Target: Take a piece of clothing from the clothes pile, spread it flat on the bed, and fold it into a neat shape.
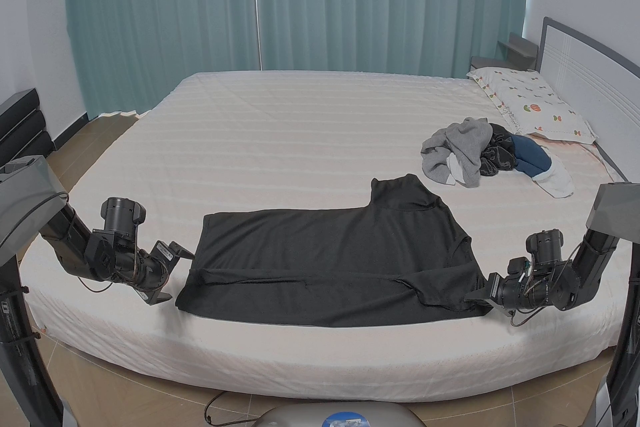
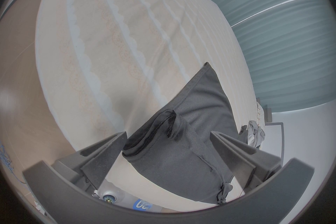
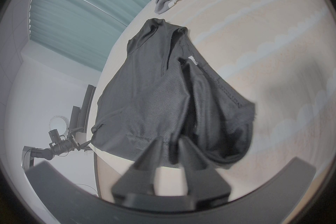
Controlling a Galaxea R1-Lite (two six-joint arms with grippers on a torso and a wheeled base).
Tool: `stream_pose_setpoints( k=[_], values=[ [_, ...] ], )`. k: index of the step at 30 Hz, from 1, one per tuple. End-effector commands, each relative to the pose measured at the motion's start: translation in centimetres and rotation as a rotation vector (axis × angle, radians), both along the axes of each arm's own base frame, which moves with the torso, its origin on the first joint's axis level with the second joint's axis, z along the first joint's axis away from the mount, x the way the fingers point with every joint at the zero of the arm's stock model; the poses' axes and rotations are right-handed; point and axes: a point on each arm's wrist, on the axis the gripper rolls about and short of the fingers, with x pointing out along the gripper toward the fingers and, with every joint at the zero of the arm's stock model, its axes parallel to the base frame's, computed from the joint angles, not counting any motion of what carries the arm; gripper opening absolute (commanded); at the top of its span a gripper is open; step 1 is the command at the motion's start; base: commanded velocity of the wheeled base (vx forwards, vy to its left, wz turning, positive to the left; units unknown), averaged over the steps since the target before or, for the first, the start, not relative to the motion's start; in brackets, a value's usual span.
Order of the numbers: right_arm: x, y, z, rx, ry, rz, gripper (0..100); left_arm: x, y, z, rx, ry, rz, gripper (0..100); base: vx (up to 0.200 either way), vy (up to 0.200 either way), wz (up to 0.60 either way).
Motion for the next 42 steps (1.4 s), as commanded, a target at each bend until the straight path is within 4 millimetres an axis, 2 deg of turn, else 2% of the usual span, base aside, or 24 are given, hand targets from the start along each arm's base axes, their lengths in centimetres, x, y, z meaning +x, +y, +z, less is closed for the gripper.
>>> stream_pose_setpoints(
  k=[1, 6, 12, 13, 20, 25, 30, 35, 42],
  values=[
    [-0.4, -0.6, 0.4, -0.001, -0.005, -0.015, 0, 0.0, 0.1, -0.1, 0.0, 0.003, 0.003, 100, 0.0, 0.0, 0.0],
    [-1.1, -1.0, 1.3, -0.002, -0.021, -0.019, 0, 0.0, 0.1, -0.1, 0.001, 0.005, 0.002, 100, 0.0, 0.0, 0.0],
    [-1.1, -1.0, 1.1, -0.001, -0.012, -0.019, 0, 0.0, 0.1, -0.2, 0.009, 0.007, 0.003, 100, 0.0, 0.0, 0.0],
    [-1.1, -0.9, 1.0, -0.002, -0.01, -0.015, 100, 0.0, 0.1, -0.2, 0.014, 0.006, 0.001, 100, 0.0, 0.0, 0.0],
    [-1.2, -1.0, 1.3, 0.0, -0.02, -0.012, 100, 0.0, 0.1, 0.0, 0.011, 0.001, 0.005, 100, 0.0, 0.0, 0.0],
    [-1.8, -1.0, 3.4, 0.019, -0.062, -0.03, 100, 0.1, 0.4, 0.2, 0.004, -0.006, 0.024, 100, 0.0, 0.0, 0.0],
    [-1.8, -1.1, 4.5, 0.061, -0.078, -0.051, 100, 0.3, 0.4, 0.2, -0.004, -0.029, 0.036, 100, 0.0, 0.0, 0.0],
    [-1.9, -1.4, 4.8, 0.083, -0.079, -0.061, 100, 0.3, 0.3, 0.2, 0.002, -0.038, 0.036, 100, 0.0, 0.0, 0.0],
    [-1.9, -1.4, 4.8, 0.083, -0.077, -0.061, 100, 0.3, 0.1, 0.4, -0.002, -0.041, 0.03, 100, 0.2, -0.086, 0.0]
  ],
)
